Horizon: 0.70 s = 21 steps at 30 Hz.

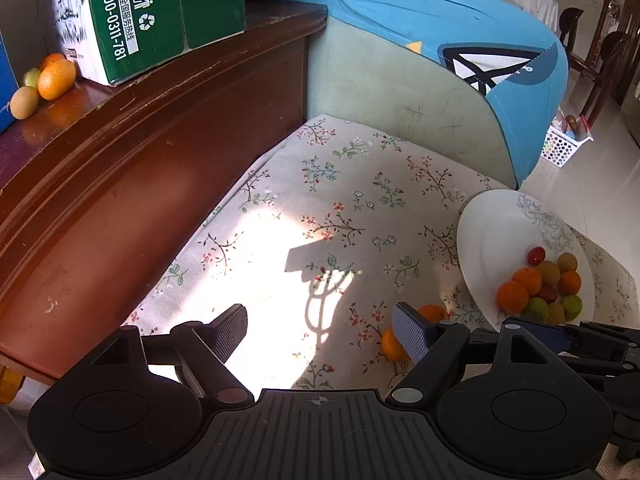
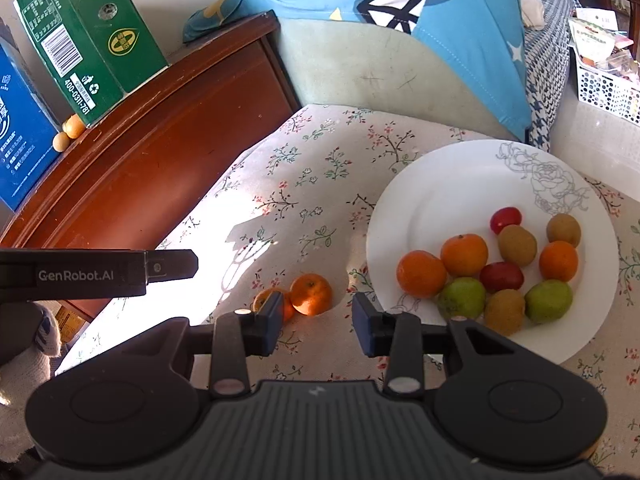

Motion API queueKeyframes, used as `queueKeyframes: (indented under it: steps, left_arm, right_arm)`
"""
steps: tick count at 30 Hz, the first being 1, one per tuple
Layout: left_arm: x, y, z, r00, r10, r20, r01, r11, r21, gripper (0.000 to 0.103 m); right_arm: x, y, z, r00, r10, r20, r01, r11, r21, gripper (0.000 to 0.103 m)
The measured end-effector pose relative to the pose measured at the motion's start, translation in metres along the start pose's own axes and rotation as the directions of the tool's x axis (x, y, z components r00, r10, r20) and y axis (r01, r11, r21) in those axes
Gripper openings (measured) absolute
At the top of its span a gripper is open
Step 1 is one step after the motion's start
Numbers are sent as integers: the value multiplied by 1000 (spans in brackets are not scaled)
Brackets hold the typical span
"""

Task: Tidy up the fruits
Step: 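Move both open grippers back toward the last oranges on the cloth, then close the right gripper on an orange while the left gripper grasps the other orange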

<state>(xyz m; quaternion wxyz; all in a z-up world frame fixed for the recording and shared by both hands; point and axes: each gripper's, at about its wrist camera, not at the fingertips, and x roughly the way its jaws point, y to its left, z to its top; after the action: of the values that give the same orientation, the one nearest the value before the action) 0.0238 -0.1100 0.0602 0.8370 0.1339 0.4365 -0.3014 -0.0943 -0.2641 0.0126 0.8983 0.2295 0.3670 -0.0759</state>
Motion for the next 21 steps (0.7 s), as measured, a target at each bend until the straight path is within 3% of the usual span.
queueKeyframes:
  steps: [17,21]
  left_arm:
    - [2,19,-14,999,6,-36,-7,1000,-15,81]
    - [4,22,-15,999,12,-46,-13,1000,-23,81]
  right_arm:
    - [43,-4,1,1000,-4,-22,5,998,64,40]
    - [43,-1,0,1000,7,-21,-6,999,50,31]
